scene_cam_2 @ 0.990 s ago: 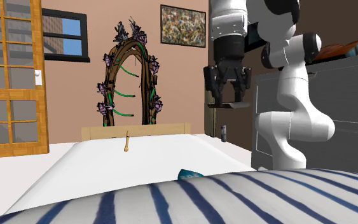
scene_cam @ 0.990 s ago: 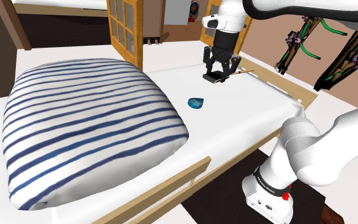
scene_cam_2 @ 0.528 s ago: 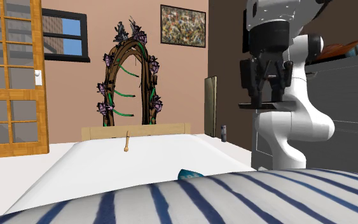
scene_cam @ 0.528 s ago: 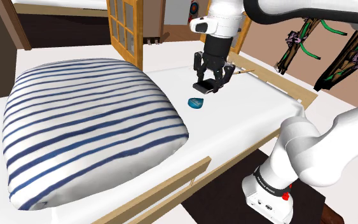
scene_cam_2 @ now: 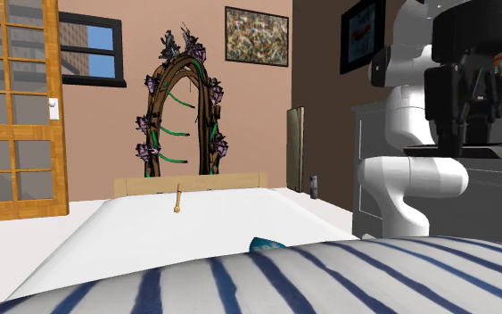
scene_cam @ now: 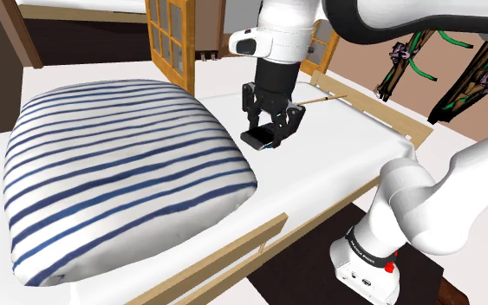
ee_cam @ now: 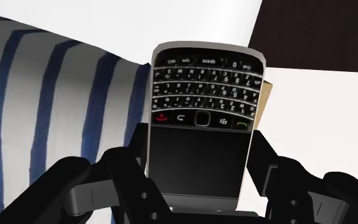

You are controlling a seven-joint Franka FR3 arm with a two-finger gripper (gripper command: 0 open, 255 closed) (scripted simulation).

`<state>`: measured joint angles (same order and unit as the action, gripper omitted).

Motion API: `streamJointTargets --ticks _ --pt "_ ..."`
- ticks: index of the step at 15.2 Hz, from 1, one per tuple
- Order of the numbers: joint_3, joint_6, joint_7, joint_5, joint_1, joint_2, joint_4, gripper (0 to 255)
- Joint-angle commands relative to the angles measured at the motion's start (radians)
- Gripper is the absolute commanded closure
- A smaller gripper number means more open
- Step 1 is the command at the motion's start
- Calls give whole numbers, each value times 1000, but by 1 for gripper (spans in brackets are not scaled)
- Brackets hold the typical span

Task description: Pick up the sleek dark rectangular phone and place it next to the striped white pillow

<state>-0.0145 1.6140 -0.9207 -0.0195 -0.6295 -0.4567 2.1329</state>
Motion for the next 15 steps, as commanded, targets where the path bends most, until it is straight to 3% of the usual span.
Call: streamJointTargets --ticks 1,8,15 --pt "-33 1 46 -17 -16 26 -26 255" --pt "-146 16 206 -54 -70 158 -150 255" --pt "-249 16 368 -47 -123 335 -333 255"
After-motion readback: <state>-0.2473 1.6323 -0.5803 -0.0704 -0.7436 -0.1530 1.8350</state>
